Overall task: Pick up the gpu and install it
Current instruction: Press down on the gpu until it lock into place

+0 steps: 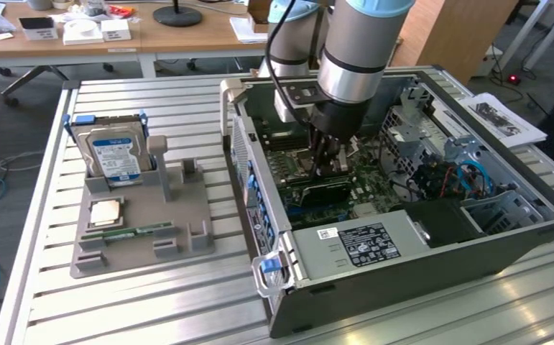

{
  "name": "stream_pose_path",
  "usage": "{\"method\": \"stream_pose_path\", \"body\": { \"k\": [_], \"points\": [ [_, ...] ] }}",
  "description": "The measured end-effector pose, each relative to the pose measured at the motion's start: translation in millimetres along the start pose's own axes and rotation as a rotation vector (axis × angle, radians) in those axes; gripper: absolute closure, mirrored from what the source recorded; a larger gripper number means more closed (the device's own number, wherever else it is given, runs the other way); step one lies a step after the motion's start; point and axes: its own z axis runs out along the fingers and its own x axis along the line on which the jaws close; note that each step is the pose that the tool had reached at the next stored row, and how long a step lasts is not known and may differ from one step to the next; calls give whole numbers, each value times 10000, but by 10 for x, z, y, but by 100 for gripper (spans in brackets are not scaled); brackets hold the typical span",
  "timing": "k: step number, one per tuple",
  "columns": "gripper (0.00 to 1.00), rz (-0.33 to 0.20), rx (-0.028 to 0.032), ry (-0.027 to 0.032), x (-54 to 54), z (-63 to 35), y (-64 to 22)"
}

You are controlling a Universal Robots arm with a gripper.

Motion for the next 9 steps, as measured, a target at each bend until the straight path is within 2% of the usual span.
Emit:
{"method": "stream_pose_path", "body": {
  "k": [9],
  "points": [
    [89, 1, 0, 2, 10, 27, -5]
  ]
}}
